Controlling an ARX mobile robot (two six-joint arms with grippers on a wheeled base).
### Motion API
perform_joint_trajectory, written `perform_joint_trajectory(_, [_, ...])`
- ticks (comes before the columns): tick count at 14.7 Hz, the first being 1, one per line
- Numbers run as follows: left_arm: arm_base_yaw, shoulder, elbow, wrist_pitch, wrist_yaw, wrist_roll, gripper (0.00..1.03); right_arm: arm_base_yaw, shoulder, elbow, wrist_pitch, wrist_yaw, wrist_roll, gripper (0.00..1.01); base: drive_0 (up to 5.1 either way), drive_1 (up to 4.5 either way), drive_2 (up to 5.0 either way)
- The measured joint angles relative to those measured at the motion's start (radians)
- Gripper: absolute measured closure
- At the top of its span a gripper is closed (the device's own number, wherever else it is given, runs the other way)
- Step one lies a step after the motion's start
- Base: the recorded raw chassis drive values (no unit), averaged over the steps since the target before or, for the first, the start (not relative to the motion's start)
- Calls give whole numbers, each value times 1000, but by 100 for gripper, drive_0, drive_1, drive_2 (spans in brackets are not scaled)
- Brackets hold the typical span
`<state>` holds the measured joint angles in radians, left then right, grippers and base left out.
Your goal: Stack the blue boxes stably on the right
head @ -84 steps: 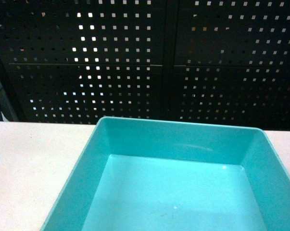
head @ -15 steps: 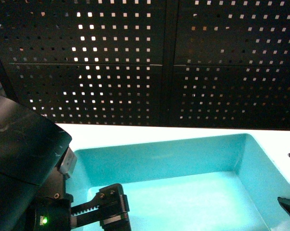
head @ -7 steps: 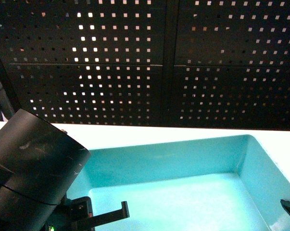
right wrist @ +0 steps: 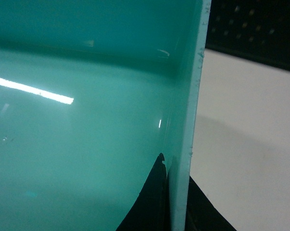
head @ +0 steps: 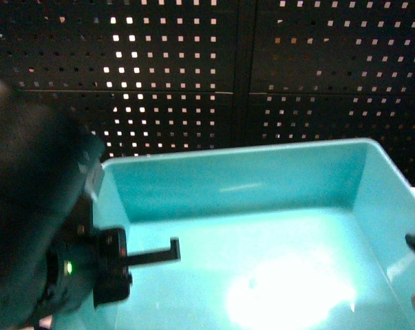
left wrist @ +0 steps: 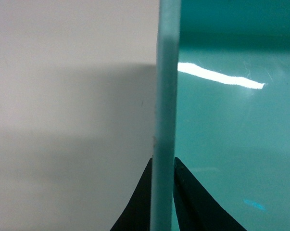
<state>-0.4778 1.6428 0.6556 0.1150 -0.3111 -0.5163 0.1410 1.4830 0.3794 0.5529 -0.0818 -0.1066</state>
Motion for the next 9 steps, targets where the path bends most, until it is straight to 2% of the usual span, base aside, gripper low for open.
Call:
perform_joint_trajectory(2, [24, -88, 84, 12, -30, 123, 94, -14, -76, 78, -40, -5, 37, 99, 0, 0, 0])
perform_joint_trajectory(5, [24, -135, 174, 66, -60, 262, 94, -31, -135, 171, -73, -1, 61, 99, 0, 0, 0])
perform_joint_trajectory(8, [23, -195, 241, 98, -64, 328, 94, -42, -199, 266, -108, -7, 78, 99, 0, 0, 0])
perform_joint_trajectory(9, [23, -225, 241, 151, -67, 360, 94, -51, -230, 294, -129, -30, 89, 99, 0, 0, 0])
